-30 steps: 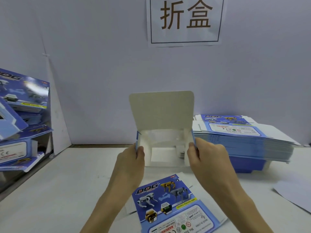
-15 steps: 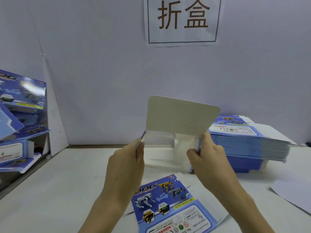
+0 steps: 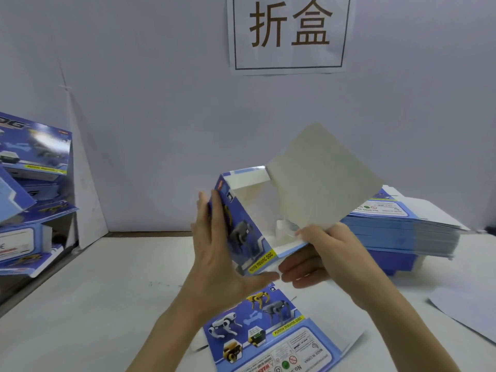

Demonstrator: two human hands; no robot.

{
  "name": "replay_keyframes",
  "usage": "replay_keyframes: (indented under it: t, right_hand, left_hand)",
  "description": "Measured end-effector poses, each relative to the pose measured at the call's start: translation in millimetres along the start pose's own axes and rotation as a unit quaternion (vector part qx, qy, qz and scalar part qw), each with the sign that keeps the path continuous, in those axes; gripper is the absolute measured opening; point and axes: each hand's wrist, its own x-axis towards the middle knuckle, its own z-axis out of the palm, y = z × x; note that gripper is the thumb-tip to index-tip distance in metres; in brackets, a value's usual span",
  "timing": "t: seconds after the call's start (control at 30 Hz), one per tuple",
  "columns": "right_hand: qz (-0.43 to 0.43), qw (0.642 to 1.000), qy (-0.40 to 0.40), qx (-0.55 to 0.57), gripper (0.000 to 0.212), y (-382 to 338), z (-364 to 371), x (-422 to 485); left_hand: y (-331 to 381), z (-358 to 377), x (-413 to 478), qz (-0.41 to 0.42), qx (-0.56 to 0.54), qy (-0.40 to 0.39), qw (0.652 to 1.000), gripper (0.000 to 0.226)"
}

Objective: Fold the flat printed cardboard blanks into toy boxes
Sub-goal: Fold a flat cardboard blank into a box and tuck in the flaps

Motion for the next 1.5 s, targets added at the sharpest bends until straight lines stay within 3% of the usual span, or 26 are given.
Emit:
replay_keyframes:
  t: [0.07, 0.13, 0.2, 0.3, 0.4, 0.47, 0.53, 0.6, 0.67, 0.77, 0.87, 0.93, 1.0, 1.13, 1.2, 1.3, 1.4, 1.5]
  right_hand:
    - [-0.014, 0.998, 0.016, -0.054, 0.042, 0.8, -7.2, 0.8]
    - [-0.062, 0.99, 0.097, -0.087, 0.04, 0.7, -21.1, 3.0]
    - [-0.127, 0.982, 0.143, 0.008, 0.039, 1.0, -37.1, 5.1]
    - [-0.165, 0.96, 0.114, 0.195, 0.029, 5.8, -50.2, 10.3]
    - [0.018, 0.929, 0.078, 0.361, 0.033, 25.0, -41.5, 25.8]
    - [0.161, 0.919, -0.003, 0.36, 0.032, 35.0, -30.2, 27.8]
    - [0.222, 0.922, -0.104, 0.3, 0.019, 40.9, -19.8, 25.1]
    - [0.215, 0.921, -0.161, 0.284, 0.019, 45.3, -15.7, 24.0]
    - [0.177, 0.918, -0.148, 0.322, 0.018, 40.8, -14.9, 25.6]
    - [0.067, 0.914, -0.001, 0.401, 0.017, 32.5, -24.3, 29.9]
    - [-0.071, 0.963, 0.12, 0.232, 0.014, 30.2, -38.8, 26.8]
    - [-0.15, 0.964, 0.176, 0.13, 0.022, 31.7, -42.2, 24.8]
    - [-0.217, 0.945, 0.231, 0.085, 0.03, 33.3, -37.3, 24.9]
    - [-0.33, 0.874, 0.34, -0.107, 0.03, 34.0, -26.0, 26.2]
    - [-0.326, 0.892, 0.306, -0.064, 0.024, 29.6, -22.9, 22.0]
    - [-0.197, 0.955, 0.16, 0.15, 0.023, 16.9, -19.6, 16.3]
    - [-0.119, 0.935, 0.077, 0.324, 0.023, 13.2, -23.1, 13.7]
    - [-0.098, 0.914, -0.026, 0.393, 0.027, 11.7, -30.0, 10.7]
  left_hand:
    - [-7.6, -6.2, 2.0, 0.03, -0.02, 0.027, 0.999, 0.141]
    - [-13.1, -15.3, 1.4, 0.045, -0.05, 0.005, 0.998, 0.14]
    - [-14.1, -20.7, 1.1, 0.061, -0.057, -0.021, 0.996, 0.137]
    - [-9.2, -21.3, 2.9, 0.083, -0.094, -0.047, 0.991, 0.131]
    - [-3.0, -17.8, 2.7, 0.111, -0.105, -0.048, 0.987, 0.127]
    - [0.7, -15.5, 1.1, 0.108, -0.105, -0.059, 0.987, 0.129]
    - [2.6, -15.8, 0.7, 0.105, -0.09, -0.06, 0.989, 0.135]
    - [3.4, -20.2, 2.9, 0.11, -0.051, -0.042, 0.992, 0.143]
    - [3.1, -28.7, 6.4, 0.116, -0.03, -0.029, 0.992, 0.145]
    - [1.7, -42.6, 6.9, 0.104, -0.033, -0.04, 0.993, 0.133]
    - [2.7, -49.6, 4.4, 0.077, 0.053, -0.038, 0.995, 0.121]
    - [3.3, -49.7, 4.2, 0.077, 0.105, -0.037, 0.991, 0.117]
    - [4.6, -47.5, 3.6, 0.066, 0.122, -0.047, 0.989, 0.117]
    - [8.9, -39.0, 0.9, 0.061, 0.161, -0.052, 0.984, 0.116]
    - [10.5, -34.6, 1.1, 0.063, 0.184, -0.046, 0.98, 0.116]
    - [9.0, -30.2, 1.6, 0.071, 0.186, -0.044, 0.979, 0.116]
    - [5.9, -29.2, 0.5, 0.082, 0.17, -0.041, 0.981, 0.115]
    - [3.6, -28.7, -0.4, 0.108, 0.165, -0.03, 0.98, 0.114]
